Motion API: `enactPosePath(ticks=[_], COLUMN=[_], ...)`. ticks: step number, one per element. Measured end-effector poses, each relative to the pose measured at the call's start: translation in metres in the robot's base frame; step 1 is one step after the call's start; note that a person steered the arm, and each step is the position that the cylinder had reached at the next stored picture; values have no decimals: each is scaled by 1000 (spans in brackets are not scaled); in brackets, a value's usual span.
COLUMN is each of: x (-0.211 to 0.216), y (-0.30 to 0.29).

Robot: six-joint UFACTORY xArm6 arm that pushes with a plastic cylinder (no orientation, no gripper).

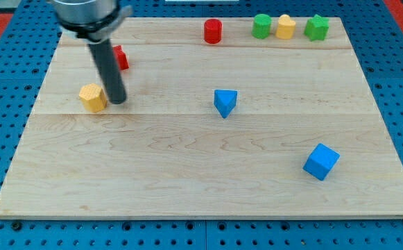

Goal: Move the yellow hexagon slightly to the left

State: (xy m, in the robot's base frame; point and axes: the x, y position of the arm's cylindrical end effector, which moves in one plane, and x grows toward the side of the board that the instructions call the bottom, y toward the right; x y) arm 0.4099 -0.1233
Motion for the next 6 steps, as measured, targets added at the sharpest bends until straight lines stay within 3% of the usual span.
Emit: enactPosePath(ticks=[1, 2, 6], x=[-53, -109, -211], y=[109, 182, 173])
